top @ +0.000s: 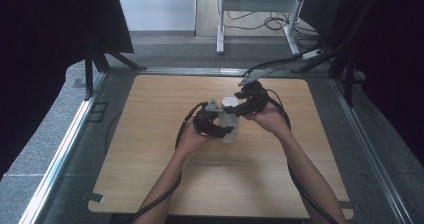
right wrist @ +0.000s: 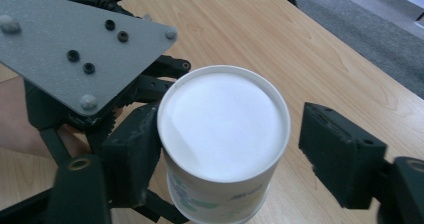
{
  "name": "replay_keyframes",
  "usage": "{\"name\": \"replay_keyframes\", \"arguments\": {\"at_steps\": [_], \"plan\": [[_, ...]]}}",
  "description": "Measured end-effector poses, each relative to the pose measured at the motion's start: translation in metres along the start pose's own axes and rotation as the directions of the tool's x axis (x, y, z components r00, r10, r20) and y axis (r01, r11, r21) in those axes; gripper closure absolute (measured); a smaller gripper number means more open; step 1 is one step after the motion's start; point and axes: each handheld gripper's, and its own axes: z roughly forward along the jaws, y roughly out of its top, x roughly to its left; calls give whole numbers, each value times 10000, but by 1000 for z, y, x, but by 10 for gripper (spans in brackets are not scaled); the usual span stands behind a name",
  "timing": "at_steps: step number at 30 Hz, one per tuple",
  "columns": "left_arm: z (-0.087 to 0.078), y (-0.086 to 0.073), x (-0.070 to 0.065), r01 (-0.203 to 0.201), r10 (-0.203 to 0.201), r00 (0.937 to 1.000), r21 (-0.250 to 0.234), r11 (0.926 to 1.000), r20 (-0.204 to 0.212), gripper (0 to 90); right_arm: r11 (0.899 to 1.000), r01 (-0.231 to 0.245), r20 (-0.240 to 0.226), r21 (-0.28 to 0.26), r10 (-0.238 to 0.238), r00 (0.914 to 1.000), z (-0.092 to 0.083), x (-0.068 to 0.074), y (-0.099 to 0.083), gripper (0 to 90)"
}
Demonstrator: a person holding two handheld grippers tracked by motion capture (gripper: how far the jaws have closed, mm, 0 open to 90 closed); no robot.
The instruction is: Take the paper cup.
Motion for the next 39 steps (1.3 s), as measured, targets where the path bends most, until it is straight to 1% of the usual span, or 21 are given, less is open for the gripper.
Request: {"name": "replay_keyframes", "arguments": {"at_steps": [1, 2, 9, 15, 20, 26, 29, 39], "plan": [[0, 0, 0, -10, 10, 10000, 12, 10000, -5, 210, 10000, 51, -20, 14, -51, 10000, 0, 0, 1, 289], [0, 0, 0, -32, 32, 10000, 35, 10000, -8, 211, 9999, 116, -115, 94, -115, 9999, 0, 1, 2, 333], [-1, 0, 0, -69, 69, 10000, 54, 10000, -48, 213, 9991, 205, 49, 367, -207, 9998, 0, 5, 7, 349], [-1, 0, 0, -101, 101, 9999, 70, 9999, -50, 215, 9992, 258, 55, 300, -260, 9996, -4, 5, 10, 356], [-1, -1, 0, -60, 60, 10000, 5, 10000, -16, 215, 9993, 326, 55, 192, -327, 9994, -11, 6, 14, 357], [-1, -1, 1, -124, 124, 9999, 19, 9999, 12, 215, 9995, 324, 46, 34, -324, 9995, -19, 6, 19, 358], [-1, -1, 1, -65, 65, 10000, 2, 10000, 38, 214, 9993, 368, 57, -27, -368, 9993, -23, 6, 22, 359], [-1, -2, 1, -226, 226, 9997, -73, 9997, 28, 212, 9990, 399, -11, -197, -399, 9992, -35, 8, 31, 362]]}}
